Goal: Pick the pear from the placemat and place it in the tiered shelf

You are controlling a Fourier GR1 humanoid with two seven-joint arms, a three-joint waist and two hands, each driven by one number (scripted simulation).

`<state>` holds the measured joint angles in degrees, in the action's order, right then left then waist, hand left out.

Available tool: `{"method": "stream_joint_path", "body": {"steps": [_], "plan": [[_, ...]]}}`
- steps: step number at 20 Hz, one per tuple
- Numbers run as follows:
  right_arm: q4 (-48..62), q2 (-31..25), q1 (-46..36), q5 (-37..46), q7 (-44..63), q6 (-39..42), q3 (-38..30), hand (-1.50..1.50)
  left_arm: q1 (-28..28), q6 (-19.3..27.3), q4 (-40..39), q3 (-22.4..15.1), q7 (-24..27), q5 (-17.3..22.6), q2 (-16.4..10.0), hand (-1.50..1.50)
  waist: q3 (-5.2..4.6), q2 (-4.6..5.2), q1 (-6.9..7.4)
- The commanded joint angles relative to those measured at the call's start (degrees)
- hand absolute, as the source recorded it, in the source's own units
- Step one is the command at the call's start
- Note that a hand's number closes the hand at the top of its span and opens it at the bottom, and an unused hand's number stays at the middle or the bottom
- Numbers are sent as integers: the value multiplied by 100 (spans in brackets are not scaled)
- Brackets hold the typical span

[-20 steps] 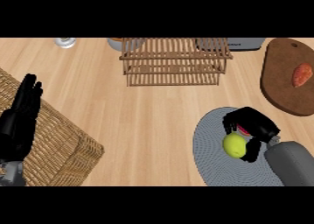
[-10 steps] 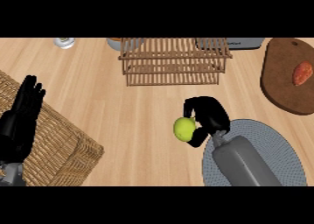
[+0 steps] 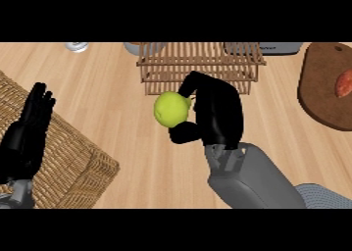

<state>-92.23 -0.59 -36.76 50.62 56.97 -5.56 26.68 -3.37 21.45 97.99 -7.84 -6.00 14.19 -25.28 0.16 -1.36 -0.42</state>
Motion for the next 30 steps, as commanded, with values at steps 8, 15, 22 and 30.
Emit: {"method": "stream_joint_path", "body": {"steps": [8, 15, 22, 30], "plan": [[-264, 57, -1473, 791, 2094, 530, -144, 150, 34, 48, -89, -161, 110, -114, 286, 0, -23, 116, 65], [445, 57, -1380, 994, 1312, -56, -746, 150, -259, 3, -155, -28, -250, -47, 212, 0, -16, 144, 66], [1865, 58, -1512, 1030, 288, -1158, -1372, 150, -131, -85, -30, 70, -244, -63, 149, 0, -16, 165, 158], [2737, 58, -1904, 822, -550, -1623, -1893, 150, -114, -53, -269, -70, 2, -290, 368, 0, -18, 149, 102]]}}
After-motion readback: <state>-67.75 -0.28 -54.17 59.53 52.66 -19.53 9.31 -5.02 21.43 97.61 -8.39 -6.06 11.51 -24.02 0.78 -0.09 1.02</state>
